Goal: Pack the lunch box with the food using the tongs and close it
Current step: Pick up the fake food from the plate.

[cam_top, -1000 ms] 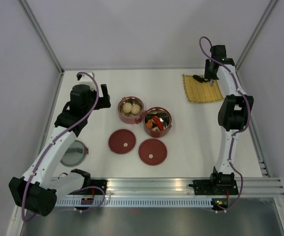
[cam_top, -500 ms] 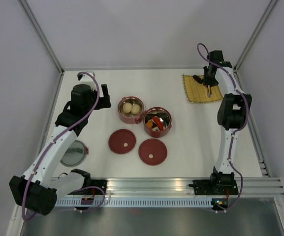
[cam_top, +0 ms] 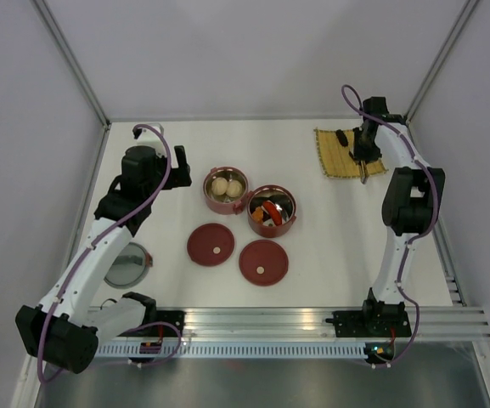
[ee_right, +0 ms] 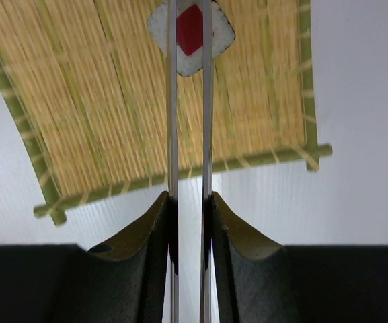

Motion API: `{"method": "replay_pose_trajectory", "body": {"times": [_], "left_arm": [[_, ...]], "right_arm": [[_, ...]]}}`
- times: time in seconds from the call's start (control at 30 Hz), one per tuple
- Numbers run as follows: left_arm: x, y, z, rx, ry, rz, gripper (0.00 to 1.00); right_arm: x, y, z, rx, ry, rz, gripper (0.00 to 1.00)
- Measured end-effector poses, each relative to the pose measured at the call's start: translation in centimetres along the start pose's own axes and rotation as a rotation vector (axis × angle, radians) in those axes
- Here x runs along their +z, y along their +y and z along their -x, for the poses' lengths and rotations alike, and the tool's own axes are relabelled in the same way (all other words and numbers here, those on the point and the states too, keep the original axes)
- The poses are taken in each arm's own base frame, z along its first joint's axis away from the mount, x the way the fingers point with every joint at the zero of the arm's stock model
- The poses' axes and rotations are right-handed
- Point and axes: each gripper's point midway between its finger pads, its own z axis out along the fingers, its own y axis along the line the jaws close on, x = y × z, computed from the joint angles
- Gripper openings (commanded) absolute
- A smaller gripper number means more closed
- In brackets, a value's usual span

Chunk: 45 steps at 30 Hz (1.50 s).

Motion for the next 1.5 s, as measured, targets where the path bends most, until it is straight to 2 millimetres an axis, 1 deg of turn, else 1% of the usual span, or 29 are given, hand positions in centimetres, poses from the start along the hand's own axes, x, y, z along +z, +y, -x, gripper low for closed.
{"method": "replay_pose_trajectory", "body": {"times": [0.07,0.13,0.27,0.37,0.53,0.6,0.77,0.83,0.9,1.0,1.03,1.1,1.17,1.27,1.33,1.5], "left_arm": [[-0.1,0.0,0.1,-0.001,-0.003,-0.001,1.00],[-0.2,0.0,0.2,-0.002,-0.008,-0.002,1.00],[-0.4,0.0,0.3,-0.003,-0.013,-0.005,1.00],[-0.4,0.0,0.4,-0.003,-0.014,-0.006,1.00],[-0.4,0.0,0.4,-0.003,-0.014,-0.006,1.00],[-0.4,0.0,0.4,-0.003,-0.015,-0.006,1.00],[-0.4,0.0,0.4,-0.003,-0.015,-0.006,1.00],[-0.4,0.0,0.4,-0.003,-0.015,-0.006,1.00],[-0.4,0.0,0.4,-0.003,-0.015,-0.006,1.00],[-0.4,0.0,0.4,-0.003,-0.015,-0.006,1.00],[-0.4,0.0,0.4,-0.003,-0.015,-0.006,1.00],[-0.4,0.0,0.4,-0.003,-0.015,-0.006,1.00],[-0.4,0.0,0.4,-0.004,-0.016,-0.006,1.00],[-0.5,0.0,0.4,-0.004,-0.016,-0.006,1.00],[-0.5,0.0,0.4,-0.004,-0.017,-0.006,1.00],[-0.8,0.0,0.7,-0.006,-0.028,-0.008,1.00]], "right_arm": [[-0.8,-0.1,-1.4,0.002,0.023,-0.001,0.29],[-1.8,-0.3,-2.3,0.005,0.032,-0.002,0.29],[-3.9,-0.4,-2.9,0.011,0.021,0.009,0.30],[-5.0,-0.4,-2.3,0.015,-0.009,0.014,0.32],[-5.7,-0.5,-1.5,0.015,-0.028,0.015,0.35],[-6.3,-0.6,-0.6,0.018,-0.048,0.014,0.36],[-8.2,-0.9,2.0,0.027,-0.120,0.006,0.43],[-8.6,-1.0,2.4,0.031,-0.130,-0.001,0.44],[-8.9,-1.1,2.3,0.040,-0.123,-0.004,0.44],[-8.8,-1.1,1.3,0.057,-0.087,-0.009,0.48],[-8.5,-1.1,0.6,0.062,-0.069,-0.011,0.49],[-8.0,-1.1,-1.4,0.071,-0.018,-0.018,0.51],[-7.8,-1.2,-3.3,0.081,0.033,-0.028,0.55],[-7.9,-1.3,-4.9,0.104,0.073,-0.038,0.57],[-8.4,-1.3,-5.2,0.121,0.076,-0.040,0.57],[-9.9,-1.2,-4.5,0.181,0.032,-0.034,0.57]]}}
